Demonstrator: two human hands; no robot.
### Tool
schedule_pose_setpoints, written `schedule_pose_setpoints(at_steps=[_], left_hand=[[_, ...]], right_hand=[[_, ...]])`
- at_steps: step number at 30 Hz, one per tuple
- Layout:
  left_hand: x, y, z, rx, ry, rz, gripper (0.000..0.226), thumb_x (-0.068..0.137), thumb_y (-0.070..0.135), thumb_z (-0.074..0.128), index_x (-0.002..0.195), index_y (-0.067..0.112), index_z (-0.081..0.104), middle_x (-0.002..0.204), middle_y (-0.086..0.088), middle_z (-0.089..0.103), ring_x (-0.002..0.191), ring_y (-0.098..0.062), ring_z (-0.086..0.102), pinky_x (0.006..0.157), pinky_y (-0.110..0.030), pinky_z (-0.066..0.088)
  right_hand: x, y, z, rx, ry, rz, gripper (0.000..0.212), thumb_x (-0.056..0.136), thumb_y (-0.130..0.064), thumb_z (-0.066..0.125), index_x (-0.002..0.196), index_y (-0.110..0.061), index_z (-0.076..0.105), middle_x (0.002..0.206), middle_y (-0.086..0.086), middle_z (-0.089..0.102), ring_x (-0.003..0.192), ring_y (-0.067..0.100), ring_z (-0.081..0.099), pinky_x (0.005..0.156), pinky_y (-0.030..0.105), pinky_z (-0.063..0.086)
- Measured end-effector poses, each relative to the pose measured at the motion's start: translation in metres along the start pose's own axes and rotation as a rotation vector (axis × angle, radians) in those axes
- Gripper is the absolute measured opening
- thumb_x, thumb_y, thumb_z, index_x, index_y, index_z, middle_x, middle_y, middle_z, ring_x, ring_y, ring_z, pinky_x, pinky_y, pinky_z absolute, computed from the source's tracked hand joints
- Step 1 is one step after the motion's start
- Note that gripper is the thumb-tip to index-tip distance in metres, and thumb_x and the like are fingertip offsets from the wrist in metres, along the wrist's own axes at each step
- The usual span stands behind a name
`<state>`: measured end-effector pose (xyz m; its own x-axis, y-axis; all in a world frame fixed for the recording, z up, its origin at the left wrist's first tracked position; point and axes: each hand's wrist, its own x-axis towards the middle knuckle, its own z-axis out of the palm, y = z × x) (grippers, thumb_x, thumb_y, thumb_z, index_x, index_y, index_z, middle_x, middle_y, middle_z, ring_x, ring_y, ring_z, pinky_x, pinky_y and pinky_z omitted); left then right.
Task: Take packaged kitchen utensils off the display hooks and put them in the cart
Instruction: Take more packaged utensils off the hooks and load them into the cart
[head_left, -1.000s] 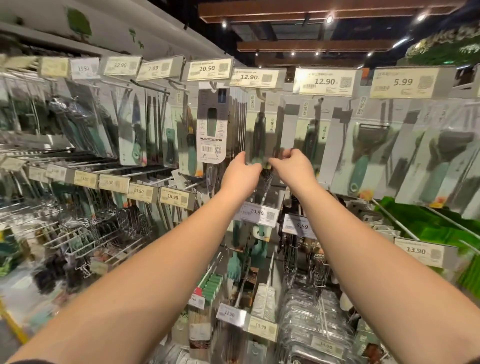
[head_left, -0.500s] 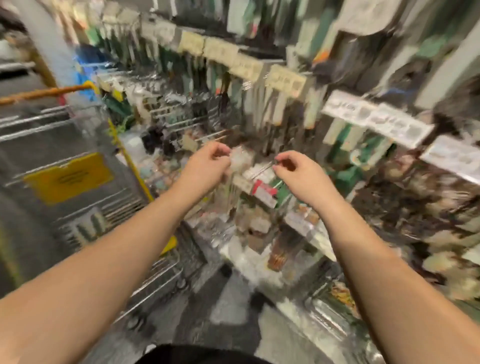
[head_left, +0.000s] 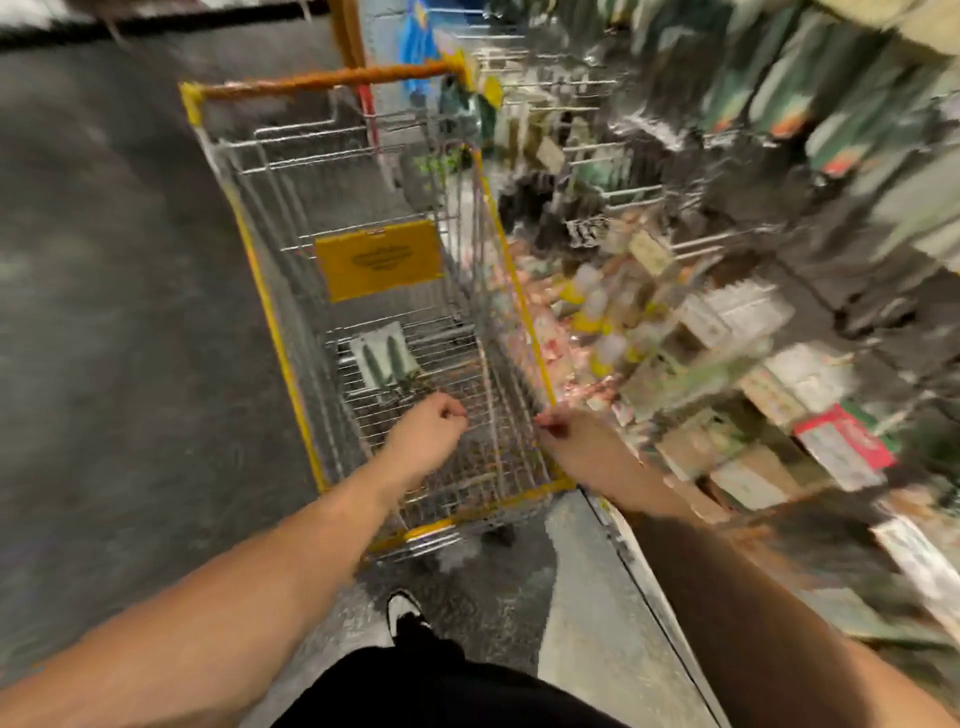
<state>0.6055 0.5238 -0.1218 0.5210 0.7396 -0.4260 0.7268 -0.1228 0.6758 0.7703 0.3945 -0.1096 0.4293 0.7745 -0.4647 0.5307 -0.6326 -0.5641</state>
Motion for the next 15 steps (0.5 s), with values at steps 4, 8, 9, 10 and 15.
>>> schedule_pose_setpoints(at_steps=[4,8,9,10,15], left_hand=[[0.035,-0.042,-0.020,-0.086,-0.035,-0.125,0.012,0.104,0.026,0.046,0.102,0.019,0.055,0.094,-0.003,0.057,0.081,-0.017,0.052,0.068,-0.021,0.043],[0.078,-0.074,-0.039,-0.069,-0.034,-0.239,0.007,0.102,0.024,0.047,0.100,0.019,0.052,0.100,0.000,0.055,0.092,-0.019,0.049,0.080,-0.030,0.038],[0.089,-0.080,-0.040,-0.075,-0.049,-0.261,0.006,0.102,0.023,0.047,0.102,0.019,0.050,0.102,-0.001,0.054,0.093,-0.019,0.048,0.081,-0.030,0.038],[0.099,-0.083,-0.041,-0.080,-0.061,-0.286,0.006,0.102,0.023,0.047,0.103,0.018,0.050,0.103,-0.002,0.054,0.093,-0.020,0.049,0.081,-0.031,0.039],[0.171,-0.099,-0.037,-0.133,-0.061,-0.417,0.029,0.100,0.021,0.046,0.119,0.005,0.061,0.104,-0.009,0.057,0.094,-0.023,0.052,0.086,-0.037,0.046]], right_hand=[[0.044,-0.019,0.036,-0.018,-0.052,0.044,0.027,0.099,-0.030,0.058,0.117,-0.011,0.067,0.111,0.009,0.068,0.103,0.026,0.063,0.082,0.030,0.046],[0.098,-0.034,0.066,-0.015,-0.135,0.116,0.017,0.098,-0.034,0.058,0.099,-0.019,0.064,0.091,0.004,0.065,0.085,0.021,0.061,0.070,0.039,0.045],[0.109,-0.039,0.070,-0.017,-0.153,0.130,0.017,0.099,-0.034,0.056,0.100,-0.018,0.064,0.091,0.005,0.065,0.083,0.021,0.061,0.070,0.034,0.045],[0.120,-0.043,0.073,-0.017,-0.182,0.158,0.020,0.100,-0.032,0.054,0.104,-0.015,0.064,0.094,0.006,0.065,0.081,0.018,0.060,0.069,0.033,0.045],[0.194,-0.049,0.091,-0.043,-0.268,0.182,0.033,0.104,-0.029,0.050,0.131,-0.010,0.056,0.122,0.010,0.063,0.095,0.019,0.059,0.067,0.024,0.040]])
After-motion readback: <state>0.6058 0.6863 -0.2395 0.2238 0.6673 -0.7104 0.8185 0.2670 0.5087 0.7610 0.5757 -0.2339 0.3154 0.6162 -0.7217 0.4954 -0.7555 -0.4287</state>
